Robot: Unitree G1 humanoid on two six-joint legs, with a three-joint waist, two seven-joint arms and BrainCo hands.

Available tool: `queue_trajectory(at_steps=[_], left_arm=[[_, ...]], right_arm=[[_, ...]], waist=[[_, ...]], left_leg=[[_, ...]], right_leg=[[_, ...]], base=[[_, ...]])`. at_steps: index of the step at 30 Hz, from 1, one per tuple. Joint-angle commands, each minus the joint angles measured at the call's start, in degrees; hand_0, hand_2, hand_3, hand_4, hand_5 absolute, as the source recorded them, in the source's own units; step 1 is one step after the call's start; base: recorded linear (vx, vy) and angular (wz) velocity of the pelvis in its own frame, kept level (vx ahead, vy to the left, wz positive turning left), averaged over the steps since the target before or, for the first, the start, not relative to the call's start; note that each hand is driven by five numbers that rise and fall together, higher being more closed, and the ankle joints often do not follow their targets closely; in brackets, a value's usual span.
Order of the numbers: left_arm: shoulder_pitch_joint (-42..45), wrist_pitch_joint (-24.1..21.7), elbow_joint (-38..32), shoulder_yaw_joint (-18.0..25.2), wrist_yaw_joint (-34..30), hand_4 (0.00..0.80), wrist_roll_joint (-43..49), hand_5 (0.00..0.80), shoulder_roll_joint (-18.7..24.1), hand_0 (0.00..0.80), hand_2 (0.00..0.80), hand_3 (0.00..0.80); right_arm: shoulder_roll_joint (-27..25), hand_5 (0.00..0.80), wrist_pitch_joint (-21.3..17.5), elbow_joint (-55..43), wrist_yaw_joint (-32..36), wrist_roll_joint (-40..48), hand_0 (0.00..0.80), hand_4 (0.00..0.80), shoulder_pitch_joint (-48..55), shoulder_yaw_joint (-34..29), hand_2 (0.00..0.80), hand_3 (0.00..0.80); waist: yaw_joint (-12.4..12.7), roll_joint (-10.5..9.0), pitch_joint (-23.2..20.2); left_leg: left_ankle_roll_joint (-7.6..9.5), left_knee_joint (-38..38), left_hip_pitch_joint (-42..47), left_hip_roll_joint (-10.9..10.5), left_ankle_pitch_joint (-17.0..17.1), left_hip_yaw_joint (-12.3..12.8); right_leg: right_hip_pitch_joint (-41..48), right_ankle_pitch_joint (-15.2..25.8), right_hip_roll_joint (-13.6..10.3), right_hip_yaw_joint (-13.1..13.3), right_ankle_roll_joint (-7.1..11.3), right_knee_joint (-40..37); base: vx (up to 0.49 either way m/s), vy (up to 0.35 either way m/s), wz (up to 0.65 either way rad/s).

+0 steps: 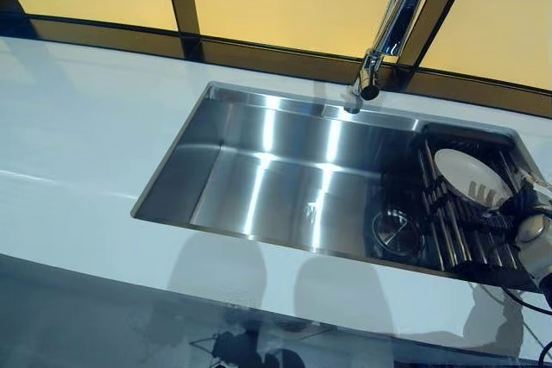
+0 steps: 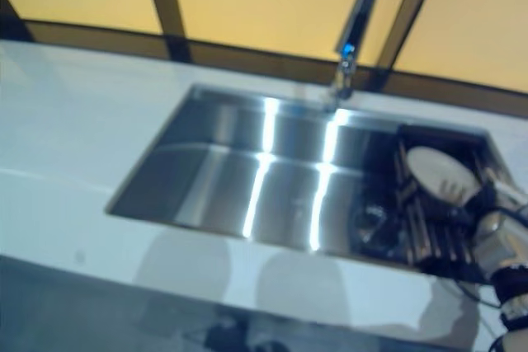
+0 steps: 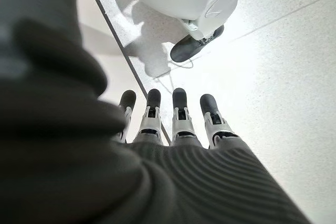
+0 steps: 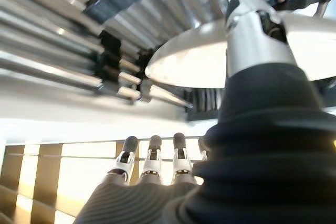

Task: Take plates into dishwasher

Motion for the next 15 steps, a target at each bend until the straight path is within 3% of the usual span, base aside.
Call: queue_trajectory(at_steps=[1,15], left_arm=[[1.6,-0.4,0.3,-0.4,0.5,0.0,-0.8,0.0,0.5,0.0,0.0,0.0],[1.1,0.3,0.0,-0.4,0.3,0.0,-0.8,0.0,1.1,0.0,0.0,0.0]], right_arm=[[-4.5,0.0,-0.5,-1.7,-0.2,0.5,0.0,0.0,0.3,0.7,0.0,0.0],[-4.0,0.0,-1.9,-2.2,0.2,0.5,0.0,0.0,-0.1,1.4,0.0,0.0]], waist=[[-0.1,-1.55,-3.8],[0.0,-2.02,-3.7]], left_leg=[[6.16,-1.2,-2.3,-2.7,0.1,4.2],[6.64,-1.5,-2.5,-3.0,0.0,4.4]], right_leg=[[-1.4,-8.4,4.6,2.4,-1.4,8.5],[-1.7,-7.7,4.7,3.0,-0.9,8.1]], base=[[0.0,0.0,0.0],[0.0,0.0,0.0]])
